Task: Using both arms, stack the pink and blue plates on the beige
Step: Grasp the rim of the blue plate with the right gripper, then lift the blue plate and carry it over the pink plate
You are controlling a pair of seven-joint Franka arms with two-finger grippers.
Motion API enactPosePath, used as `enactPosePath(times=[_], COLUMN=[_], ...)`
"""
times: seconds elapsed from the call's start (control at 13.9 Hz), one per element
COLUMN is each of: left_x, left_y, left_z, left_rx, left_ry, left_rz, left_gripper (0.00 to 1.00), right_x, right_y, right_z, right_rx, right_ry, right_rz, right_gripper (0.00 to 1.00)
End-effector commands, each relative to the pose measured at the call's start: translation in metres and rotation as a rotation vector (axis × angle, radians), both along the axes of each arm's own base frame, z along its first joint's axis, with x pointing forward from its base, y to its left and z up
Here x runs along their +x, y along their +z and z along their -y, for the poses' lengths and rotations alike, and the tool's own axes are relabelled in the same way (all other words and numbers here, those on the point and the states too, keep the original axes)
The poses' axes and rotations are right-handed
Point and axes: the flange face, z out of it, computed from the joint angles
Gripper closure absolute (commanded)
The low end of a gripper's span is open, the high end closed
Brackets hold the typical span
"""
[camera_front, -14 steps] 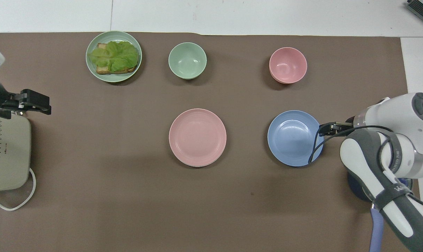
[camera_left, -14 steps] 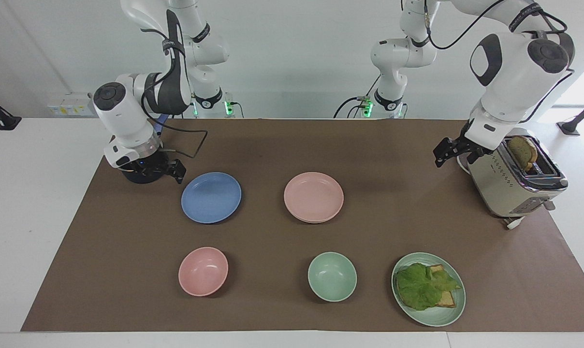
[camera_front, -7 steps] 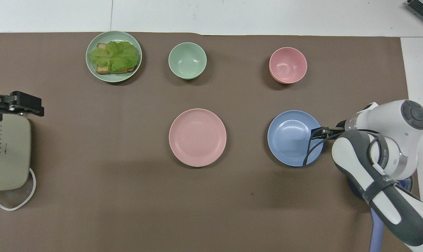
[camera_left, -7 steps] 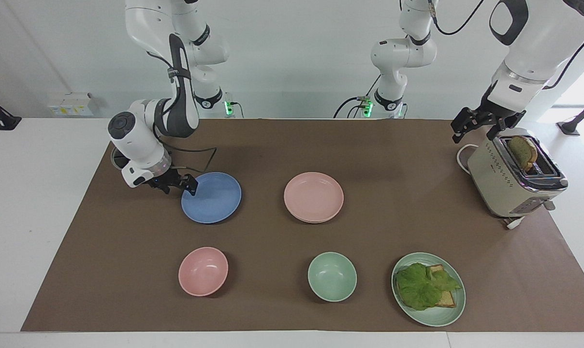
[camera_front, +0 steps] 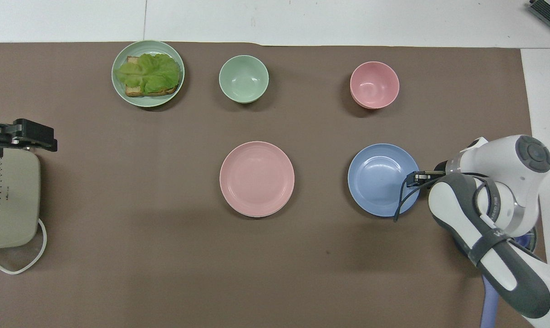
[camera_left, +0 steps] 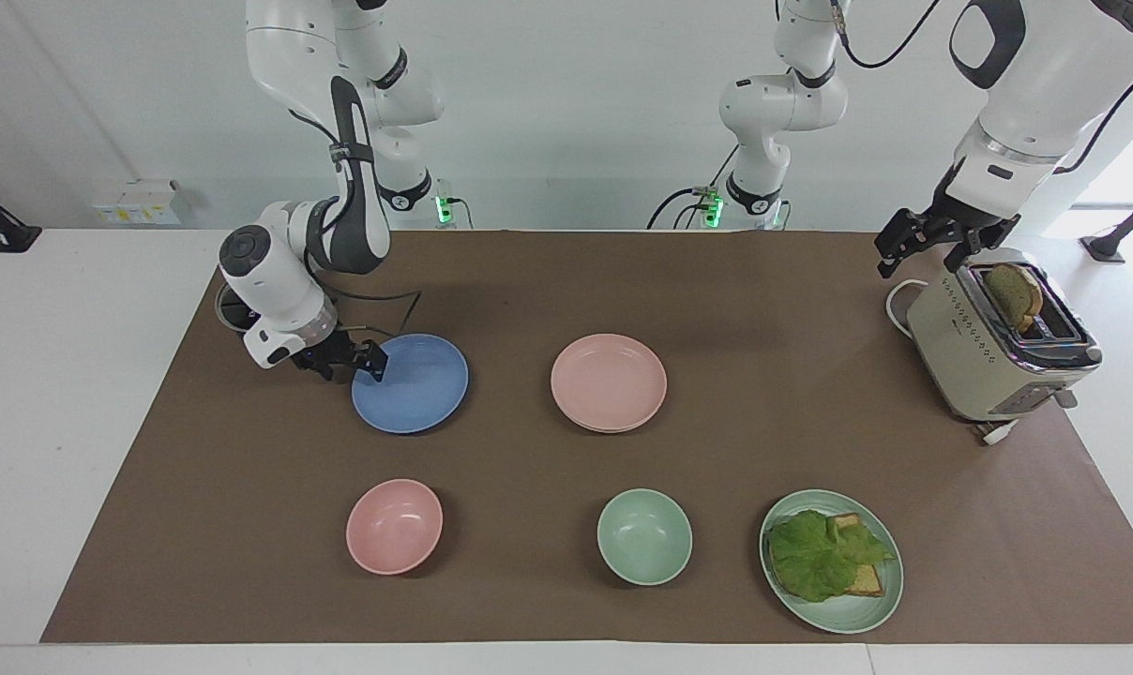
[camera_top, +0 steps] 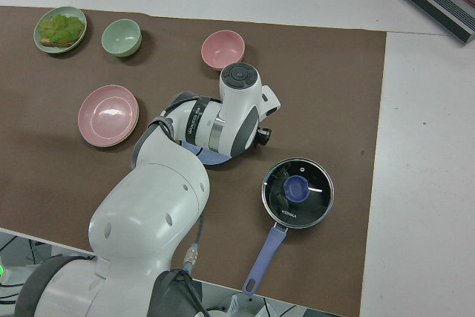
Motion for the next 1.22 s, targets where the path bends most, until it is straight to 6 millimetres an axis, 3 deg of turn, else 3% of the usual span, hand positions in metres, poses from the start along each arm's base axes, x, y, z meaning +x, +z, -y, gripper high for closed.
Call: enactPosePath(times=[0.0, 0.07, 0.22, 0.29, 0.65, 0.86, 1.15], left_x=[-0.002, -0.002, -0.002, -0.002, -0.002, -0.002, -0.002], left_y=[0.001, 0.001, 0.001, 0.001, 0.001, 0.001, 0.001], left_z=[-0.004, -0.002, -0.002, -0.004, -0.002, -0.003, -0.003], left_rx=[0.015, 0.015, 0.015, 0.015, 0.015, 0.015, 0.015], left_ry=[0.0, -0.003, -0.003, 0.0, -0.003, -0.002, -0.002], left_rz=[-0.009, -0.009, -0.009, -0.009, -0.009, -0.009, -0.009], left_gripper=[0.0, 0.0, 0.0, 0.0, 0.0, 0.0, 0.0], right_x=[-0.003, -0.002, 0.002, 0.006, 0.022, 0.025, 0.038], right_y=[-0.002, -0.002, 0.002, 0.014, 0.109, 0.149, 0.184], right_z=[0.005, 0.005, 0.007, 0.005, -0.01, -0.019, -0.075], right_rx=[0.021, 0.023, 0.03, 0.037, 0.075, 0.083, 0.072], right_ry=[0.006, 0.001, 0.004, 0.009, 0.059, 0.057, 0.034], right_rz=[0.013, 0.013, 0.006, 0.005, 0.002, 0.017, 0.047], right_gripper=[0.95, 1.0, 1.0, 1.0, 1.0, 1.0, 1.0])
